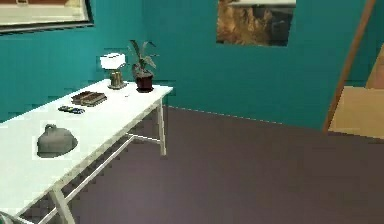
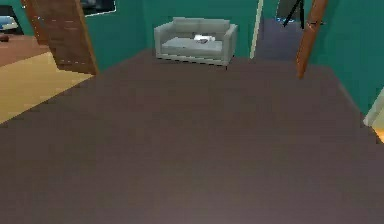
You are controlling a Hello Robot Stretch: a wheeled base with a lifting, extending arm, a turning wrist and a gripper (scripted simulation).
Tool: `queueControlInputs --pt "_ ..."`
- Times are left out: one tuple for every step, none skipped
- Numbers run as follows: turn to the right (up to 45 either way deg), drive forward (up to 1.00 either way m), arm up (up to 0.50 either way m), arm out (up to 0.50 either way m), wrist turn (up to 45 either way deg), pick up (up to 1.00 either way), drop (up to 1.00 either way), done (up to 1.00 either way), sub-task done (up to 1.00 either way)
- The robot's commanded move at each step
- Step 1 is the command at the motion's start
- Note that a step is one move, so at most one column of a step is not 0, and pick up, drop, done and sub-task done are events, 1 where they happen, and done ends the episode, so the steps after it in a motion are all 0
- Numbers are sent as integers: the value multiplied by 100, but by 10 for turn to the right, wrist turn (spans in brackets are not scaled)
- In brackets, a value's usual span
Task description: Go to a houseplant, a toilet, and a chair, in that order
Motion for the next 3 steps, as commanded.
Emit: queueControlInputs --pt "0 90 0 0 0 0 0 0 0" --pt "-240 0 0 0 0 0 0 0 0" --pt "0 0 0 0 0 0 0 0 100"
